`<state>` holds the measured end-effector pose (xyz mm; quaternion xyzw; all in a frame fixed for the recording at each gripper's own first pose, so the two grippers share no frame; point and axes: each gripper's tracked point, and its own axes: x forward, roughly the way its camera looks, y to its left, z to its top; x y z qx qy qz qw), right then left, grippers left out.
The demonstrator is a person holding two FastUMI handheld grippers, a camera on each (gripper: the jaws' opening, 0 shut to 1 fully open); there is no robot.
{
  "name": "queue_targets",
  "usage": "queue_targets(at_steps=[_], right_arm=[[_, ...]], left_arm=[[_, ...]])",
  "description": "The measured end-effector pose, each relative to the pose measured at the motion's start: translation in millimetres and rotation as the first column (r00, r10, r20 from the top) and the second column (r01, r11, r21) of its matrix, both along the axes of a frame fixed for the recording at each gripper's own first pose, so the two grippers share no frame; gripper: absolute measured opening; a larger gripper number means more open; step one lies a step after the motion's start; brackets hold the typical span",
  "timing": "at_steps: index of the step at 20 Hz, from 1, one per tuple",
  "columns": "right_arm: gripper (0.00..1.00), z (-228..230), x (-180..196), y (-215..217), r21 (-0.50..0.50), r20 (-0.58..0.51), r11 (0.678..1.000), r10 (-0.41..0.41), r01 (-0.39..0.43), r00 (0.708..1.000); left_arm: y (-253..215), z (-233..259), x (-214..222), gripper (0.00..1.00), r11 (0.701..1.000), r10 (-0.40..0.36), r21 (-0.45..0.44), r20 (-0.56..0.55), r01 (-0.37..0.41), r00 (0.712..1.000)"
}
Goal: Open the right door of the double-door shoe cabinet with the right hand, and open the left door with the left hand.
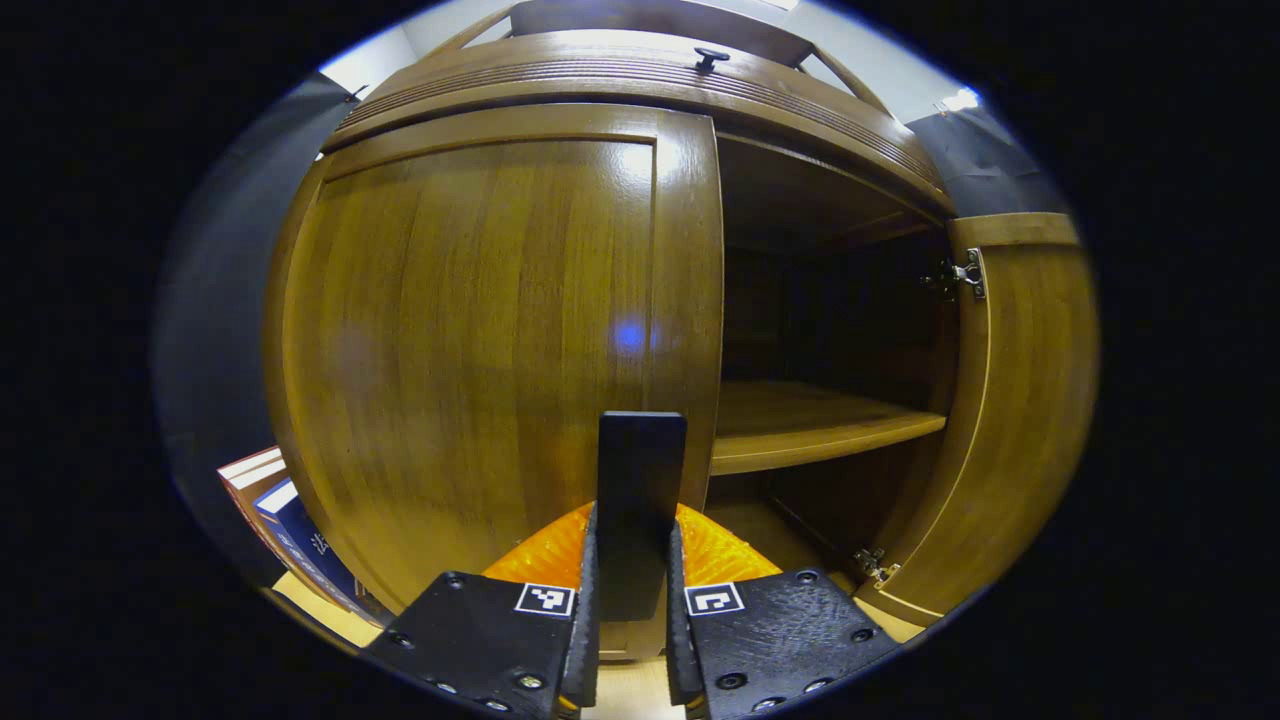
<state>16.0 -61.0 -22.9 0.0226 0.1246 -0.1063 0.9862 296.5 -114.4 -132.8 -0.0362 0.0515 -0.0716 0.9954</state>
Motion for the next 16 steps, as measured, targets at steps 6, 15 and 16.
queue_targets(at_steps=[6, 15, 16], right_arm=[[1.0, 0.5, -4.6, 6.8, 0.007, 0.008, 0.999, 0.033, -0.033, 0.999], [1.0, -6.6, -14.2, 37.0, 0.022, 0.003, 0.992, 0.122, -0.122, 0.992], [1.0, -6.4, -14.6, 40.4, 0.023, 0.005, 0.991, 0.133, -0.133, 0.991]], left_arm=[[3.8, 1.0, -30.2, 0.26, 0.998, -0.063, 0.011, 0.002, 0.063, 0.998], [28.8, 1.3, -96.4, 0.26, 0.995, -0.098, -0.005, -0.009, 0.098, 0.995], [33.0, 1.6, -104.4, 0.26, 0.995, -0.098, -0.003, -0.009, 0.098, 0.995]])
